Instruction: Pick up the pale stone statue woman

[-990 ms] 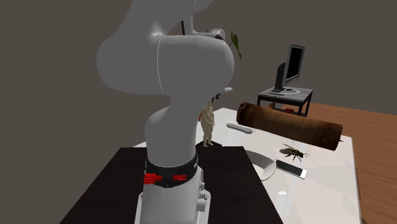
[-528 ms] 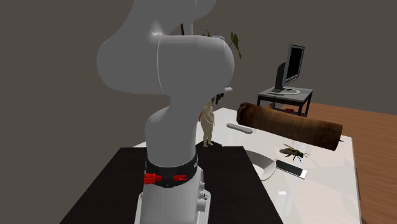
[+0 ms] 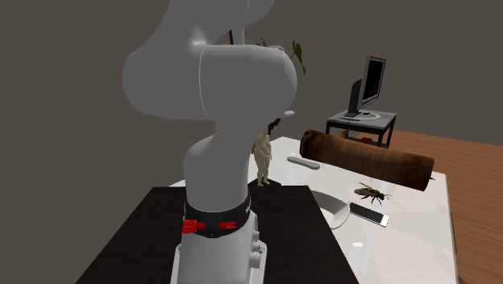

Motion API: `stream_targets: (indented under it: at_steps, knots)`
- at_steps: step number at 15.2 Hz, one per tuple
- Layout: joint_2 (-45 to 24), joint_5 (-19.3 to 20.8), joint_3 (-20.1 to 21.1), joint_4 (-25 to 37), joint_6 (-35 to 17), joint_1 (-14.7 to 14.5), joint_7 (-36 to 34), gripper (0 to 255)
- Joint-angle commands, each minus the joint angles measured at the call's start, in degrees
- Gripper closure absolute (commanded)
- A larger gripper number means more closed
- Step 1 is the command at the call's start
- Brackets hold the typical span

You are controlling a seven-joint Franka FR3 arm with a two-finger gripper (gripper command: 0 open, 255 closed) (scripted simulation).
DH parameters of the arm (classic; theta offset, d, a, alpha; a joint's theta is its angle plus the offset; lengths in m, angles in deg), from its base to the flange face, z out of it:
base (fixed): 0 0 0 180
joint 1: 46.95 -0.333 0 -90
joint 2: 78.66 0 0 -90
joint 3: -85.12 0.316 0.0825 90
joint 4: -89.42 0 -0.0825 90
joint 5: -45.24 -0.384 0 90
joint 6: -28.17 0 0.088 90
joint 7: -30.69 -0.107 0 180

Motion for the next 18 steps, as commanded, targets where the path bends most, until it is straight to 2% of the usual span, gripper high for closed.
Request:
stream_targets:
  at_steps: [1,18]
  knots:
    - [0.0,0.0,0.0,0.0,0.0,0.0,0.0,255]
    - [7.7,3.1,-1.0,2.6,10.0,-0.6,-2.8,255]
